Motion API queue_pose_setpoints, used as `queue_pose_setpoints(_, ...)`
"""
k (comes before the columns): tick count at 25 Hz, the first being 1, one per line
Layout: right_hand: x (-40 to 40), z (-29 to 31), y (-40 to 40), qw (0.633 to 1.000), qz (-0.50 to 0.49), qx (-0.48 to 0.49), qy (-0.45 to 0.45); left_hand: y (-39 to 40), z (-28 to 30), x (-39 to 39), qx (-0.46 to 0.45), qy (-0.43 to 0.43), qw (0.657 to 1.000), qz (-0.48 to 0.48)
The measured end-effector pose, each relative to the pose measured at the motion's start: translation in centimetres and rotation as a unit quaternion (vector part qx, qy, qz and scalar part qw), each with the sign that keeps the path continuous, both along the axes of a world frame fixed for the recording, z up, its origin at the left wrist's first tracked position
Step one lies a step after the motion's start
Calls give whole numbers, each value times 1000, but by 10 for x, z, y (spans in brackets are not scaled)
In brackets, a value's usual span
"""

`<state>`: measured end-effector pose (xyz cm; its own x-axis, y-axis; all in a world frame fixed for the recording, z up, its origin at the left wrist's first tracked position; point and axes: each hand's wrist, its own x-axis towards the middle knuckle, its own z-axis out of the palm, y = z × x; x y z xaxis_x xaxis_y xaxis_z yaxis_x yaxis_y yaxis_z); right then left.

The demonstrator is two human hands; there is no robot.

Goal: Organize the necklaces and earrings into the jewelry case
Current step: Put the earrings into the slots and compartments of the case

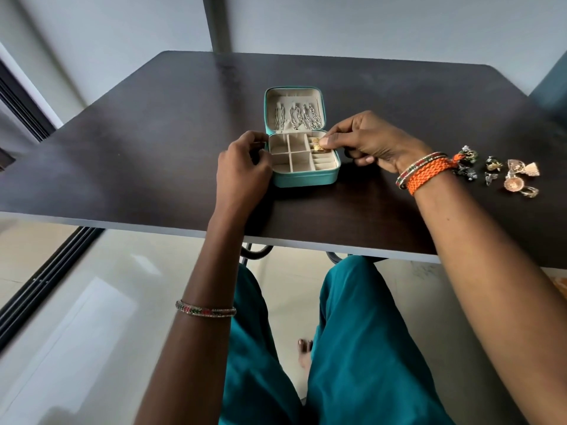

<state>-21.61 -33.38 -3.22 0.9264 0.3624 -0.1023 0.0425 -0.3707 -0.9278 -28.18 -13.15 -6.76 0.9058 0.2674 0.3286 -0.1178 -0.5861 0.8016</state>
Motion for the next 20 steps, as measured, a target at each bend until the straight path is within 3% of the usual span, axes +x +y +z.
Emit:
queue_pose_setpoints(7,-6,1,4,999,-15,-27,-22,0,1,-1,3,0,1000,-2)
queue_pose_setpoints(13,-5,1,2,998,-50,33,-27,0,0,0,12,-1,1000,-1)
queue_pose_setpoints(20,-12,2,11,994,-34,-19,-106,0,0,0,14,-4,1000,-2)
